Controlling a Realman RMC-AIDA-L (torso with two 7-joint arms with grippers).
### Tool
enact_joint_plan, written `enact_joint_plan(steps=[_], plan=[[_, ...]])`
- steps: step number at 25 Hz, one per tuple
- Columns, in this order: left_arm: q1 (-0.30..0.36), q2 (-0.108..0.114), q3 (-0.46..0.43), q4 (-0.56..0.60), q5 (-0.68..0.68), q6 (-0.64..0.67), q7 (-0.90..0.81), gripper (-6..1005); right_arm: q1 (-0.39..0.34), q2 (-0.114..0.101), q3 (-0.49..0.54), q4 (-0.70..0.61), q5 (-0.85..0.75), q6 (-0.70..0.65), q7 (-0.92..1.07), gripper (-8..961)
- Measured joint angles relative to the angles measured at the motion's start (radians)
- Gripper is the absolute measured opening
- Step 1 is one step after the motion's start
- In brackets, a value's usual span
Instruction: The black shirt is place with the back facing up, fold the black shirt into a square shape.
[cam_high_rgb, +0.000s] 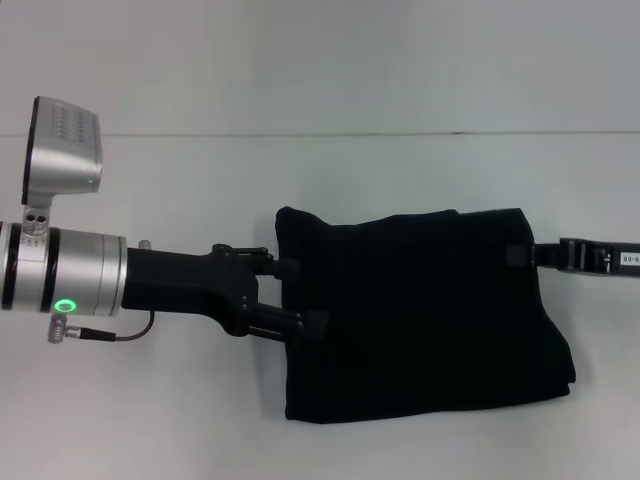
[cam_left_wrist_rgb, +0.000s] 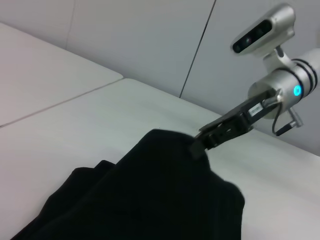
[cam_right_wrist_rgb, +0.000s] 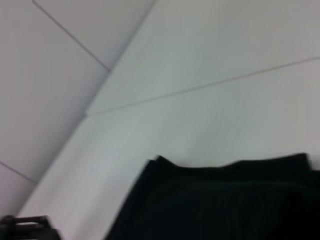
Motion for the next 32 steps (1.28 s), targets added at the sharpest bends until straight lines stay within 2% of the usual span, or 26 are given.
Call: enact_joint_plan(steps=[6,11,17,22,26,28,32], plan=[[-0.008,-0.001,0.001,-0.003,0.001,-0.004,-0.014,950,0.012,0.006,-0.002,0.046,-0.064,0.102,0.000,46],[-0.012,-0.001,0.004,-0.003,0.002,-0.023,-0.017,950,0.011,0.003,-0.001,0.056,-0.080,0.114,-0.019,77],[-0.021,0.002,-0.001,0.002,0.001,-0.049,-0.024,949,0.007,-0.015,0.008,0.046,-0.076,0.092,-0.019,115],[-0.032,-0.003,-0.002,0.003,0.000,-0.110,-0.048,949,0.031,-0.058,0.017,0.040,-0.074,0.077,0.036,344],[-0.053,-0.005,-0.001,0.001,0.000,-0.195,-0.139,949,0.058,-0.091,0.011,0.040,-0.079,0.077,0.126,513],[-0.063,-0.006,0.002,-0.003,0.000,-0.255,-0.219,949,0.066,-0.098,0.009,0.040,-0.080,0.077,0.167,598],[-0.086,-0.007,0.006,-0.007,0.003,-0.367,-0.385,949,0.075,-0.103,0.017,0.039,-0.079,0.077,0.197,702]])
